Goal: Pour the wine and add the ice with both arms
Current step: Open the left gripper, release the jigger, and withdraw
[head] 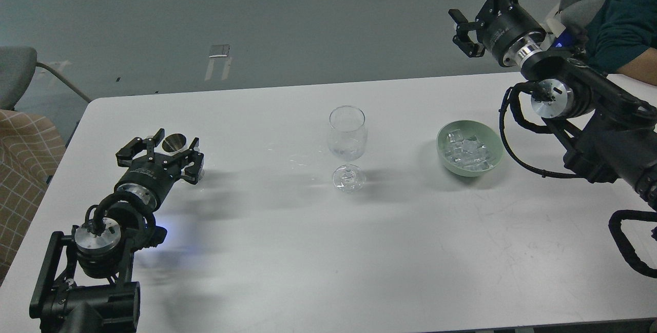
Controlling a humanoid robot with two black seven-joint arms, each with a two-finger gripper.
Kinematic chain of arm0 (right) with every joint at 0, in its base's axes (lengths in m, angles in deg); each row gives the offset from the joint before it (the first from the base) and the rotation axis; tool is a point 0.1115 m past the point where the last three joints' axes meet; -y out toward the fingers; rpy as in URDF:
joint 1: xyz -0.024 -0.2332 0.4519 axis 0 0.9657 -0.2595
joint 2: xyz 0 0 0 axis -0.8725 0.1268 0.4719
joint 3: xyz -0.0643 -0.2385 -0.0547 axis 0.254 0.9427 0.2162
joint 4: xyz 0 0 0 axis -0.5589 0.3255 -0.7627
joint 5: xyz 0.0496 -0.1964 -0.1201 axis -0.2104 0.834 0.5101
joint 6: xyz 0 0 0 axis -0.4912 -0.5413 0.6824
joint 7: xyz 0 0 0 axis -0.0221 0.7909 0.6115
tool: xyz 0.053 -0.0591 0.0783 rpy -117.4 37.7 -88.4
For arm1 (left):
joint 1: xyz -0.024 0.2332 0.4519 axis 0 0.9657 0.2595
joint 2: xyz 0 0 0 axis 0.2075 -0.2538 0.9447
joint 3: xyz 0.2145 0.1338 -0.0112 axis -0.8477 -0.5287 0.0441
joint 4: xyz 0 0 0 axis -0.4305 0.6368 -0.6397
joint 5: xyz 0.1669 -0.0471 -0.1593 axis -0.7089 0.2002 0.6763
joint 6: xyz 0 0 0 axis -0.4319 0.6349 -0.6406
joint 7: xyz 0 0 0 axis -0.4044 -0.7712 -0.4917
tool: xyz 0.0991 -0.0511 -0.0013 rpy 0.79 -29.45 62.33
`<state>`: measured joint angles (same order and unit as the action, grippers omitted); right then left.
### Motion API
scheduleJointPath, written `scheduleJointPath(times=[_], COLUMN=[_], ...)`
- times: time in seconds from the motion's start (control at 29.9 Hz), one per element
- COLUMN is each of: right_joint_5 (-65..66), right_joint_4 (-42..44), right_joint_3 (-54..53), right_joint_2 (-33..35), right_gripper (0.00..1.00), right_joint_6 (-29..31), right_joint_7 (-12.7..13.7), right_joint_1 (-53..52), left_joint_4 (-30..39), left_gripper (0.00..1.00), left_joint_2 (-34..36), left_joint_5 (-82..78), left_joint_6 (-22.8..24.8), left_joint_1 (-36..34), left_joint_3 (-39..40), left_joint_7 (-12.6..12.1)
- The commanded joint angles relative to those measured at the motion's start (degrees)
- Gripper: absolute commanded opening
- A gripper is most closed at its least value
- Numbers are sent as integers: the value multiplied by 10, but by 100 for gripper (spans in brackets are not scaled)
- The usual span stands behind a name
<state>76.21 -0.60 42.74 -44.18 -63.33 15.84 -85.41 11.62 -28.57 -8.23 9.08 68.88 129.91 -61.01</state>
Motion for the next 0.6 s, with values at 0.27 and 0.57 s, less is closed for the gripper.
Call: scheduleJointPath(times=[0.27,0.57], right_joint_5=[0,0], right_joint_4=[-2,-11], right_joint_3=[0,0], right_joint_2=[0,11], right_gripper=[100,100], right_joint_6=[0,0], right_joint_7=[0,0], right_joint_1=[0,1], left_joint_4=[9,36], left_gripper=[98,98], left_joint_2=[6,36], left_joint_5=[0,8], left_joint_6=[5,27], left_joint_1=[13,63], left_joint_3=[3,16], left_joint_7=[-21,-50])
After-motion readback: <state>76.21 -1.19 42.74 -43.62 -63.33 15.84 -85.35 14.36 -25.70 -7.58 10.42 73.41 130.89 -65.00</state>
